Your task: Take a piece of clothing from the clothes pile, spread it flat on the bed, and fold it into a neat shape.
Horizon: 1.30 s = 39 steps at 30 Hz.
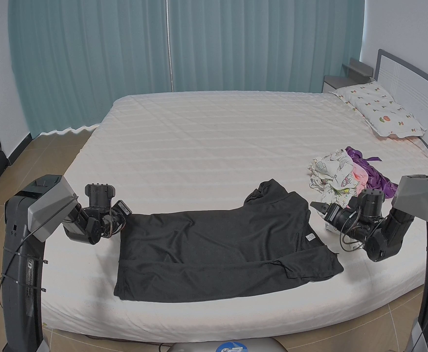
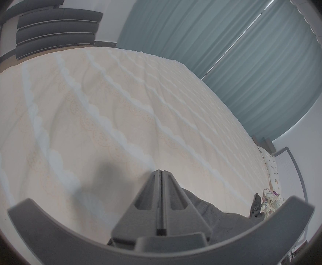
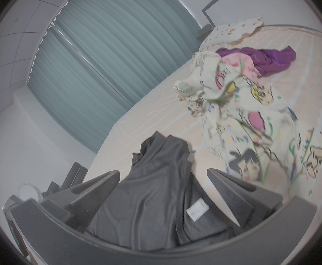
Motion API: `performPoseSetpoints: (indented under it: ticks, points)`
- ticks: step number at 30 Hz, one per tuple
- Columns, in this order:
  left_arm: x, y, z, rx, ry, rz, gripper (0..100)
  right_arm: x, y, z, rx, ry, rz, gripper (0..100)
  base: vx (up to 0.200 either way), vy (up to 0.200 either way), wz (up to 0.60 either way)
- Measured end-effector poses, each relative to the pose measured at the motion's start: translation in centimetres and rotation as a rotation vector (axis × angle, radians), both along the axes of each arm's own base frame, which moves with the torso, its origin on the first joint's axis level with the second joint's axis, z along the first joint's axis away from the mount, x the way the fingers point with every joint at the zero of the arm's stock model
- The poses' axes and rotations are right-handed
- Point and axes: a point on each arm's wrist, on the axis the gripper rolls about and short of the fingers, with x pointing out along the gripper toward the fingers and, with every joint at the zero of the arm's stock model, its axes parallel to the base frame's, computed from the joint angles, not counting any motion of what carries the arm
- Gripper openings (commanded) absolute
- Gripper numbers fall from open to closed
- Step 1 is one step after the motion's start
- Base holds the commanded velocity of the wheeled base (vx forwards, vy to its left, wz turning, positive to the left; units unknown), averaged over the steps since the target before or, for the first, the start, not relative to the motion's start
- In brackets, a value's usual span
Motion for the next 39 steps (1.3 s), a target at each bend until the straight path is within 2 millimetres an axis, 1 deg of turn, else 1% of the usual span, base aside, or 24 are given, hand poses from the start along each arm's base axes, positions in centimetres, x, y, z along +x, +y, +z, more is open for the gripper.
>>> performPoseSetpoints:
  ticks: [1, 8, 10, 15, 18, 21, 27, 31, 39]
  points:
    - [-0.2, 0.0, 0.2, -0.006, 0.001, 0.002, 0, 0.9, 0.4, 0.5, -0.007, 0.008, -0.006, 100, 0.0, 0.0, 0.0]
    - [-0.8, 0.1, 0.7, -0.03, 0.01, 0.012, 0, 4.5, 2.3, 2.3, -0.05, 0.023, -0.032, 100, 0.0, 0.0, 0.0]
    - [-1.0, 0.2, 0.8, -0.041, 0.013, 0.013, 0, 5.7, 3.2, 2.8, -0.075, 0.015, -0.039, 100, 0.0, 0.0, 0.0]
    - [-1.4, 0.1, 1.1, -0.06, 0.021, 0.007, 0, 8.1, 4.6, 3.1, -0.114, 0.022, -0.047, 100, 0.0, 0.0, 0.0]
    - [-1.6, 0.2, 1.2, -0.068, 0.025, 0.003, 0, 9.4, 5.0, 2.4, -0.134, 0.023, -0.053, 100, 0.0, 0.0, 0.0]
    - [-1.8, 0.2, 1.2, -0.074, 0.03, 0.0, 0, 10.4, 4.9, 1.1, -0.154, 0.032, -0.057, 100, 0.0, 0.0, 0.0]
    - [-2.0, 0.2, 1.3, -0.078, 0.037, -0.003, 0, 12.4, 3.3, -0.2, -0.155, 0.011, -0.073, 100, 0.0, 0.0, 0.0]
    - [-2.1, 0.2, 1.2, -0.079, 0.04, -0.003, 0, 12.9, 2.6, -1.2, -0.143, 0.014, -0.057, 100, 0.0, 0.0, 0.0]
    - [-2.1, 0.2, 1.3, -0.078, 0.041, -0.003, 0, 13.2, 2.9, -2.8, -0.123, 0.028, -0.02, 100, 0.0, 0.0, 0.0]
